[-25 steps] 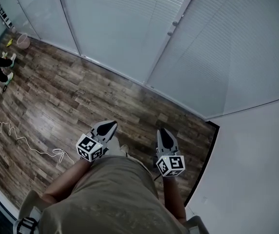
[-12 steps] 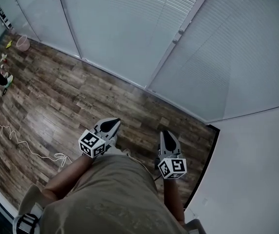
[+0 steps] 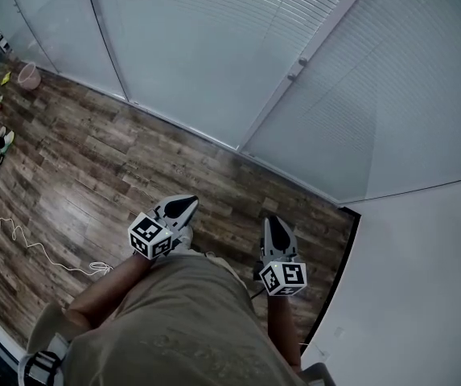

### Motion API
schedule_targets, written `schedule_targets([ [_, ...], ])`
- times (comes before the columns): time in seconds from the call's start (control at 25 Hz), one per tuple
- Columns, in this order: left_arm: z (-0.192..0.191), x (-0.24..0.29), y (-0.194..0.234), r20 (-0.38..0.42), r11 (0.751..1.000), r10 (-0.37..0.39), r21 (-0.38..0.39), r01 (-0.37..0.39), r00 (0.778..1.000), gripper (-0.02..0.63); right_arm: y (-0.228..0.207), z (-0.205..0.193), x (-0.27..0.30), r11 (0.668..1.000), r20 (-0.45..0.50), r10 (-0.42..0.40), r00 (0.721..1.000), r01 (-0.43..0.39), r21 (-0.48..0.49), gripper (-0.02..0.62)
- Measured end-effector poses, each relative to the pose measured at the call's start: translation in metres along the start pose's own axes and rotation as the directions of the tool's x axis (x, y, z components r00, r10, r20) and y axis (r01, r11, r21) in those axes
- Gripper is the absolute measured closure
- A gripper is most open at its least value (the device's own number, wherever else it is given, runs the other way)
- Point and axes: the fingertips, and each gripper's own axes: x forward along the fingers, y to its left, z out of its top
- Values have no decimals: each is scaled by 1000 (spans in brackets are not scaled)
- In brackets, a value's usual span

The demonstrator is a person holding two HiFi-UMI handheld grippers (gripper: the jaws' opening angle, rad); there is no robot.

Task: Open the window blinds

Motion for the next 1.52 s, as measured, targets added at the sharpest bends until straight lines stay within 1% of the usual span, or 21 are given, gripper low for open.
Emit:
schedule_targets([
  [0.28, 5, 6, 34, -11, 1000, -23, 15, 23, 1000, 591, 7, -6, 30, 1000, 10, -18, 1000, 18, 0, 551],
  [0.48, 6, 12, 51, -18, 999, -36, -13, 36, 999, 591, 9, -7, 44, 1000, 21, -27, 999, 27, 3, 551],
  [0.68, 10, 16, 46, -29, 997, -77, -21, 76, 997, 591, 10, -6, 46, 999, 17, -33, 999, 33, 5, 551],
  [1.0, 11, 40, 38, -51, 996, -76, -47, 74, 996, 591, -18, 2, 49, 1000, 15, -27, 1000, 27, 8, 551],
  [1.12, 20, 52, 26, -60, 994, -90, -60, 86, 994, 591, -32, 13, 49, 1000, 11, -23, 1000, 23, 8, 551],
  [1.24, 28, 67, 9, -69, 994, -98, -46, 95, 993, 592, -49, 29, 49, 1000, 19, -18, 1000, 18, 5, 551],
  [1.52, 24, 98, -16, -91, 994, -105, -40, 102, 990, 591, -78, 41, 52, 1000, 25, 6, 1000, -6, -5, 551],
])
